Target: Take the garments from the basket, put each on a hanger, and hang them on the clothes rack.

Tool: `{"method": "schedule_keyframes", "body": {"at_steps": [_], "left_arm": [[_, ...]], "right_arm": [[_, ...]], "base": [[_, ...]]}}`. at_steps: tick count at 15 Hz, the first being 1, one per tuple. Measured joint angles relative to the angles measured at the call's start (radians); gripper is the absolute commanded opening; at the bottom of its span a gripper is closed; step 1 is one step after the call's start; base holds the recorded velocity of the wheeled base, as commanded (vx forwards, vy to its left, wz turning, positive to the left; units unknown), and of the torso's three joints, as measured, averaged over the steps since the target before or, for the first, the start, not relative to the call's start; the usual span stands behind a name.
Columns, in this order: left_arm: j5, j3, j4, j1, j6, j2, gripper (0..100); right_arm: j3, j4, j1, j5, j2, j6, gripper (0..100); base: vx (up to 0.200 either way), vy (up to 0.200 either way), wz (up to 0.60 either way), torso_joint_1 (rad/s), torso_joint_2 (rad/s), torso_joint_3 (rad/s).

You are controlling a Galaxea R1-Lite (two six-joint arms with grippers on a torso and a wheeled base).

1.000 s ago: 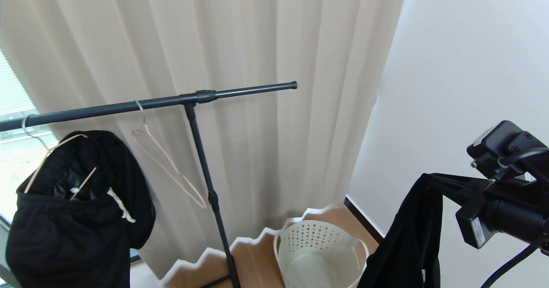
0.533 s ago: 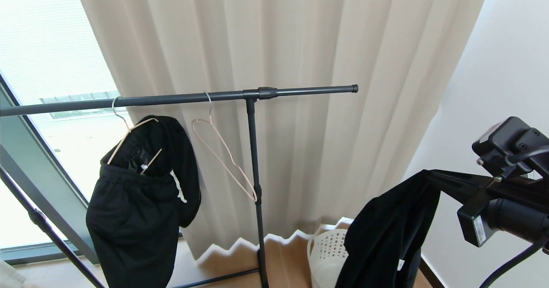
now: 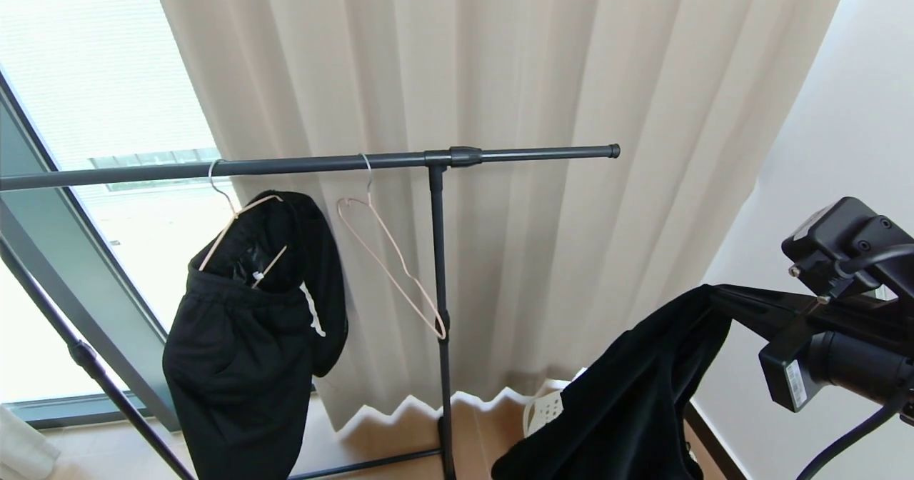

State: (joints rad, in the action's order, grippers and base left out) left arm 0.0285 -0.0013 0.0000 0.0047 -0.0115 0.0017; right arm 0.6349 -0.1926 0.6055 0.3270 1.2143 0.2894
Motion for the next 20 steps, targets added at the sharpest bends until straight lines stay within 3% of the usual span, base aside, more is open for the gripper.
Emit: {"method": "schedule_keyframes", "body": {"at_steps": [3,6,9,12,20], "left_arm": [[0.0,0.0,0.0,0.0,-0.001,0.0,100],[0.0,0.0,0.0,0.0,-0.002,0.0,100],[0.0,0.0,0.0,0.0,-0.002,0.0,100],[0.002,0.0,0.001,-0.001,-0.002,0.0,100],[-0.001,-0.001,0.013,-0.006,0.014,0.01,100]], "right_arm": [[-0.004,0.001,0.0,0.0,-0.001,0.0,0],[-0.005,-0.001,0.0,0.0,-0.001,0.001,0],[-0.015,-0.001,0.0,0.0,-0.001,0.003,0],[-0.015,-0.004,0.0,-0.001,-0.002,0.005,0],[-0.009,-0.002,0.001,0.002,0.0,0.031,0]], "base": [[0.0,0.0,0.0,0.0,0.0,0.0],[-0.2,0.0,0.0,0.01,0.0,-0.001],[0.0,0.2,0.0,-0.017,0.0,0.006],[0.0,0.0,0.6,0.001,0.0,0.006],[0.0,0.0,0.0,0.0,0.0,0.0]]}}
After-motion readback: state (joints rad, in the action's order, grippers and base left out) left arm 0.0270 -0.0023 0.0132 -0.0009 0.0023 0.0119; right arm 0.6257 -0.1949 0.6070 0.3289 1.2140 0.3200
